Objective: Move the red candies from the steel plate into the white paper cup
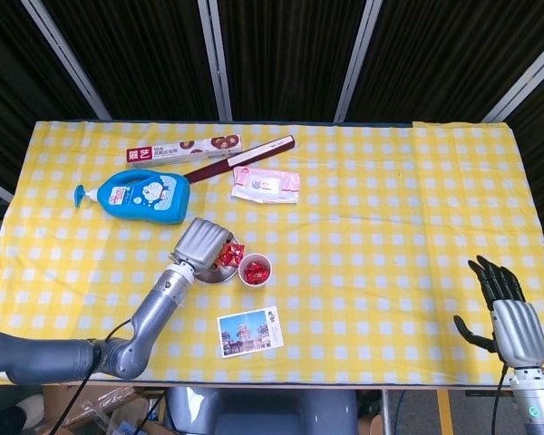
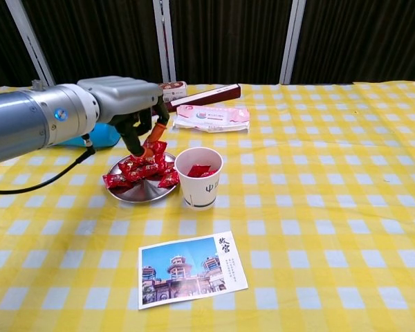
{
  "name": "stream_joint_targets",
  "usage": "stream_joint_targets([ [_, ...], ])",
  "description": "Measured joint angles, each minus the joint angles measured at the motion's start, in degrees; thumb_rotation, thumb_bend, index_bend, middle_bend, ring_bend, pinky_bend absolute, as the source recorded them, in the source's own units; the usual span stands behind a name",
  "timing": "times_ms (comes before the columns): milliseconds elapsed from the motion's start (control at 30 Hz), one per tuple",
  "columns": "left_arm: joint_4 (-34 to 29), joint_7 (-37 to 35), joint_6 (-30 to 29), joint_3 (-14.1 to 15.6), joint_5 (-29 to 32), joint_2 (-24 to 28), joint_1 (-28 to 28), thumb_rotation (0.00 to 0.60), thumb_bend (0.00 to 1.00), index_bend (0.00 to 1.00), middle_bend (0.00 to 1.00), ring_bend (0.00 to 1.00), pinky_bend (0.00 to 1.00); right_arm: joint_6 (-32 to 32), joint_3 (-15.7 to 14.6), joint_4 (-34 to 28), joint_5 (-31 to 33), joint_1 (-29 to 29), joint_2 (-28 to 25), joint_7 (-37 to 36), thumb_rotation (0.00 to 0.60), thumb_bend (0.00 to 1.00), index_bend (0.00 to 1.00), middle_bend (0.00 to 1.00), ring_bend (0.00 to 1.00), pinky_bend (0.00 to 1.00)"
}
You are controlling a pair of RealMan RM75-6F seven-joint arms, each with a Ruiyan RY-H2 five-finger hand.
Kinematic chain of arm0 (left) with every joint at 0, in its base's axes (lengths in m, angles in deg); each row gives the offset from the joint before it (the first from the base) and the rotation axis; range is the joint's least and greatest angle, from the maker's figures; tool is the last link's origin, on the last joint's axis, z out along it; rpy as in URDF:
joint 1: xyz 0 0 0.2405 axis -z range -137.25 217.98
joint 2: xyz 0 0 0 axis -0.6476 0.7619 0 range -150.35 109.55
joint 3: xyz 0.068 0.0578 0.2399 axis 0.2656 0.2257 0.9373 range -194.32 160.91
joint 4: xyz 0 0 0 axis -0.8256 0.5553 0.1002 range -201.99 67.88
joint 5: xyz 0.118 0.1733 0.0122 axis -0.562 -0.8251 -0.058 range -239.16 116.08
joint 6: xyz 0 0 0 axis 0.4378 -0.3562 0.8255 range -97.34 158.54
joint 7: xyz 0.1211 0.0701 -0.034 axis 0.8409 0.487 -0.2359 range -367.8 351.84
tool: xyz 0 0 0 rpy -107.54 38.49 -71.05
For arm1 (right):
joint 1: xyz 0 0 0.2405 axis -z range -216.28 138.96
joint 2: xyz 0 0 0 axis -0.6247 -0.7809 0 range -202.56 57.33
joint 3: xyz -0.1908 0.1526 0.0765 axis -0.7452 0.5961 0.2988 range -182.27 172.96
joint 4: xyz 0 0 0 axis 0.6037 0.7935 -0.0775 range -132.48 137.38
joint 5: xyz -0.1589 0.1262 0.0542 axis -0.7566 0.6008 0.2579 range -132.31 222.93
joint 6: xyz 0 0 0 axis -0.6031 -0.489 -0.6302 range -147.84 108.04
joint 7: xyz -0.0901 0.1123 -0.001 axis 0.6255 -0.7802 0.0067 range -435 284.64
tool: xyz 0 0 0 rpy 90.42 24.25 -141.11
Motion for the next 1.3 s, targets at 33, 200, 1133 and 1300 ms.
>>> stream_joint_targets([
  [33, -0.90, -0.67, -0.20, -0.58, -0.82, 0.24, -0.03, 0.600, 0.39, 0.60, 0.88, 0.96, 0.97, -0.07, 0.02, 0.00, -0.02, 0.01, 0.00, 0.01, 0.600, 0.39, 0.00, 0.00, 0.00, 0.00],
  [200, -1.86, -0.30, -0.24, -1.69, -1.99, -0.78, 1.15, 0.600, 0.39, 0.60, 0.88, 0.96, 0.97, -0.23, 0.07, 0.00, 0.03, 0.10, -0.02, -0.06, 0.600, 0.39, 0.00, 0.00, 0.00, 0.00],
  [1133, -2.47, 2.71, -2.71, -4.44, 2.28, -2.93, 3.96, 0.600, 0.24, 0.41, 0.84, 0.96, 0.97, -0.93, 0.22, 0.13, -0.32, 0.27, 0.01, -0.61, 0.600, 0.39, 0.00, 0.00, 0.00, 0.00],
  [1300, -3.17, 1.72, -3.64, -4.32, 3.09, 0.35, 2.11, 0.600, 0.21, 0.40, 0.84, 0.96, 0.97, -0.79, 0.16, 0.13, -0.34, 0.24, 0.06, -0.38, 0.600, 0.39, 0.00, 0.00, 0.00, 0.00],
])
